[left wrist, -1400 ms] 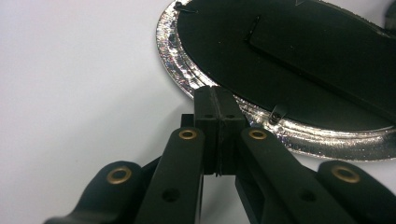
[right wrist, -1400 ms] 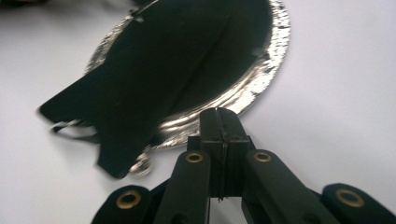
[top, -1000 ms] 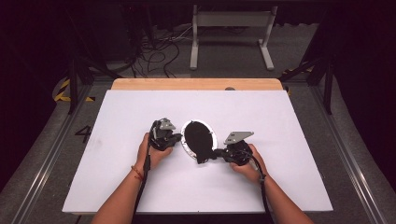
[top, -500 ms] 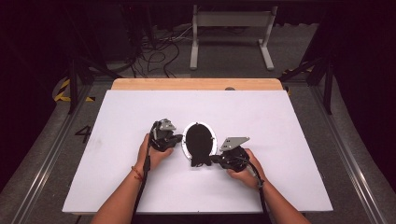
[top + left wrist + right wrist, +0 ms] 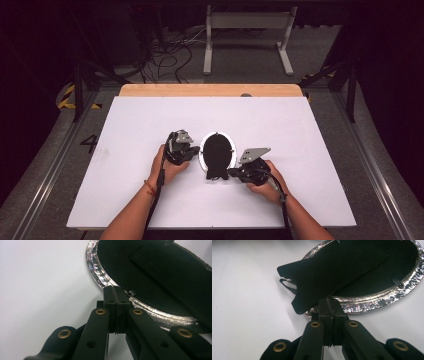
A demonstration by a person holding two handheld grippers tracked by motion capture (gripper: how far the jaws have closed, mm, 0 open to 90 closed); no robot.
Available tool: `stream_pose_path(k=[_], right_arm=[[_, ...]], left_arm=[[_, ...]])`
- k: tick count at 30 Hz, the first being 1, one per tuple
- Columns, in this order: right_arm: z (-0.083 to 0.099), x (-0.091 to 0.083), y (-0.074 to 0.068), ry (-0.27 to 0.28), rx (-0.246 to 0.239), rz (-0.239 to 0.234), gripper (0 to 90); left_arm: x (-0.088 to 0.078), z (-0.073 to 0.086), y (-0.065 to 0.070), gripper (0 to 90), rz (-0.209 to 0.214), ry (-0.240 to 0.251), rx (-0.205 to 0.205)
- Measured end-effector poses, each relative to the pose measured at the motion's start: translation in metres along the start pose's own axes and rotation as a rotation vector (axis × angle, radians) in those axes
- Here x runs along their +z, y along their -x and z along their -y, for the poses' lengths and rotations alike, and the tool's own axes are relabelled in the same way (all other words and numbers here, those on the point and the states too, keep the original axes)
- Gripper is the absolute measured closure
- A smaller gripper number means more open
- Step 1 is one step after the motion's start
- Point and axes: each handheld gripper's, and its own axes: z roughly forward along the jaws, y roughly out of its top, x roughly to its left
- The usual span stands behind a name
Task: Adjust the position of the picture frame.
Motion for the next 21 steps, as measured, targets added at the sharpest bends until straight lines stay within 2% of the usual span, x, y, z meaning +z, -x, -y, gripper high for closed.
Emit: stream_pose_path(k=[4,5,6,7,11,13,14,15,18,21], right_arm=[[-0.0002,-0.0007,-0.0005,-0.007,-0.005,0.005,89.7],[-0.0001,-0.0012,-0.0006,-0.01,-0.005,0.005,89.7],[0.0,-0.0015,-0.0005,-0.011,-0.005,0.004,89.8],[0.0002,-0.0018,-0.0002,-0.012,-0.004,0.002,89.8],[-0.0001,-0.0026,0.0001,-0.019,-0.006,0.002,89.7],[-0.0007,-0.0032,0.0002,-0.026,-0.011,0.003,88.6],[-0.0009,-0.0036,0.0007,-0.031,-0.015,0.003,88.6],[-0.0008,-0.0042,0.0015,-0.034,-0.02,-0.001,88.8],[-0.0004,-0.0043,0.0024,-0.032,-0.018,-0.007,88.8],[-0.0007,-0.0046,0.0017,-0.039,-0.022,-0.002,88.8]], left_arm=[[0.0002,-0.0001,0.0013,90.0,-0.001,0.0,0.012],[0.0005,-0.0007,0.0009,90.0,-0.008,0.004,0.035],[0.0005,-0.0007,0.0009,90.0,-0.008,0.004,0.035],[0.001,-0.0008,0.0024,90.0,0.003,0.001,0.016],[0.0011,-0.0008,0.0041,90.0,0.001,-0.002,0.02],[0.0012,-0.0007,0.007,90.0,-0.012,-0.002,0.048],[0.0014,-0.0012,0.0076,90.0,-0.024,0.003,0.077],[0.0012,-0.0006,0.0089,90.0,-0.015,-0.001,0.055],[0.0009,-0.0003,0.0083,90.0,0.0,-0.006,0.037],[0.0008,-0.0004,0.0086,90.0,0.0,-0.007,0.039]])
